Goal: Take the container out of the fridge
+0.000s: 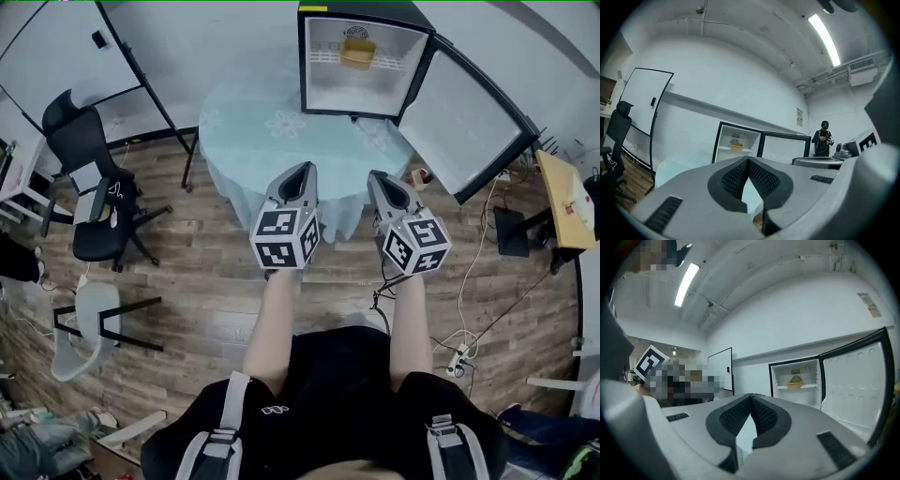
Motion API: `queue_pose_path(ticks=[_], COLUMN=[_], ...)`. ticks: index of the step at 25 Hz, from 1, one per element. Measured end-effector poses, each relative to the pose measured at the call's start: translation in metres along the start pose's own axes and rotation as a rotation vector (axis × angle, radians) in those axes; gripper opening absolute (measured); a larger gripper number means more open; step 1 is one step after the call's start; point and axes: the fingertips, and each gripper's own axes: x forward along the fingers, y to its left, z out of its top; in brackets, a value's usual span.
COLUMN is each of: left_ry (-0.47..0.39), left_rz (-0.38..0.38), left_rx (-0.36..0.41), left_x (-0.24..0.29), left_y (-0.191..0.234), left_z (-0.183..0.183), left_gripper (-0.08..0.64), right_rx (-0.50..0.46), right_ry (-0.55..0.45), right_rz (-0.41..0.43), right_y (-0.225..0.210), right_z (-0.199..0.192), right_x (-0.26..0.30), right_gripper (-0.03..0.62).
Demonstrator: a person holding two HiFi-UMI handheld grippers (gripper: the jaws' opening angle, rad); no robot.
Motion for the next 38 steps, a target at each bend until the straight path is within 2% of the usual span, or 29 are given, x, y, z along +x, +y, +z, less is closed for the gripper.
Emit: queue_pose_path(ticks=[5,8,11,13,17,21,25,27,34,38], left_ry=[-0.014,-0.015,0.008,0.019,0.01,0.05,0.098,0.097,0.139,0.147], left_rz=[-0.028,-0.009,0.056,0.064,0.014,-0.029,-0.036,-0.042,-0.016,-0.017], left_rx=[0.006,0.019,0.125,0.176,0.168,0.171,0.277,0.288,0.324,0.316], left_x=[0.028,0.05,0.08,0.105,0.167,0.229,0.281,0.297,0.325,0.34], left_y=[0.008,0.025,0.045,0.048,0.04,0.031,0.02,0.017,0.031,0.039], left_z=[0.009,0.009,0.015,0.022,0.031,0.012,0.002,0.005,0.006,0.009], left_gripper=[0.0,0.0,0.0,0.0,0.0,0.0,0.0,0.0,0.0,0.0], right_rx=[-0.019,-0.026,-0.031,-0.028,-0.043,-0.02,0.014,0.039,0.055,0.072], right_ry=[-0.015,-0.012,-0.016,-0.017,-0.007,0.045,0.046,0.023,-0.015,-0.017], right_rz=[0.0,0.011,0.02,0.012,0.001,-0.037,-0.057,-0.055,0.033,0.04], right_y=[-0.019,-0.035,-0.057,-0.077,-0.122,-0.18,-0.233,-0.251,-0.256,-0.266], right_z=[0.01,0.01,0.017,0.024,0.035,0.017,0.013,0.019,0.029,0.027], right_x=[0.03,0.06,0.092,0.111,0.143,0.169,0.19,0.2,0.24,0.255], right_gripper=[0.008,0.008,0.008,0.008,0.008,0.008,0.008,0.008,0.008,0.008])
